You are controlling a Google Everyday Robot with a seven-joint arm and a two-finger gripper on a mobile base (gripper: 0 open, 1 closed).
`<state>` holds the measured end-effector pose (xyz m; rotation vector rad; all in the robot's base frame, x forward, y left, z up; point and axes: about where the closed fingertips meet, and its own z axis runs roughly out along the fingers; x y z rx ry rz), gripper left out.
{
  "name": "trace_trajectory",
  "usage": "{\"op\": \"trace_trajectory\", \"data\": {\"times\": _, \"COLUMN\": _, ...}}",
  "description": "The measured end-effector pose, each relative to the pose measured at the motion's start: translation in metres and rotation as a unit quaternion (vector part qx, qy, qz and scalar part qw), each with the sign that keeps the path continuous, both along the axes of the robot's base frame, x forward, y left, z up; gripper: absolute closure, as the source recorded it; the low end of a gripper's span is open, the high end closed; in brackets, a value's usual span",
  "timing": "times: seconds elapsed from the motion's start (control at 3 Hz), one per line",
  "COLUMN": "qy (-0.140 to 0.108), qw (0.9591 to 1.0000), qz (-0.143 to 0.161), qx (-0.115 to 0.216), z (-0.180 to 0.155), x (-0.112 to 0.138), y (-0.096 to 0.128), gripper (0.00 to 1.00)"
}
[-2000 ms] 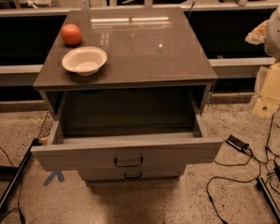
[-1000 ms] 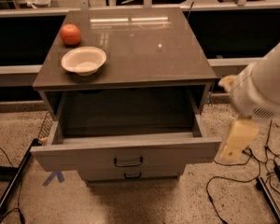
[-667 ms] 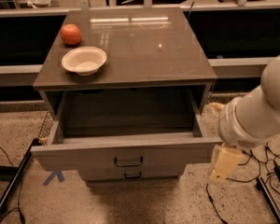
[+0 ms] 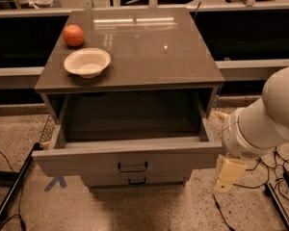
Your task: Close top drawer
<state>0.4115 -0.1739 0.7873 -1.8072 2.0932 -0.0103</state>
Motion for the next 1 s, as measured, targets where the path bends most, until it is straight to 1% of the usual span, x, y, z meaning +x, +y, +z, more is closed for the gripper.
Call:
{"op": "trace_trajectory", "data": {"times": 0.33, "qy": 0.01, "qw": 0.9991, "qz": 0.041, "qx": -0.007, "z": -0.025, "x": -0.011, "y": 0.011, "gripper": 0.18}}
{"op": "trace_trajectory", "data": {"times": 0.67, "qy": 0.012, "qw": 0.9972, "qz": 0.073, "qx": -0.007, "z": -0.057, "x": -0.021, "y": 0.026, "gripper": 0.42}}
{"op": "trace_trajectory", "data": {"times": 1.0, "qy": 0.014, "qw": 0.9949, "qz": 0.099, "qx": -0.008, "z": -0.086, "x": -0.027, "y": 0.047, "gripper": 0.65}}
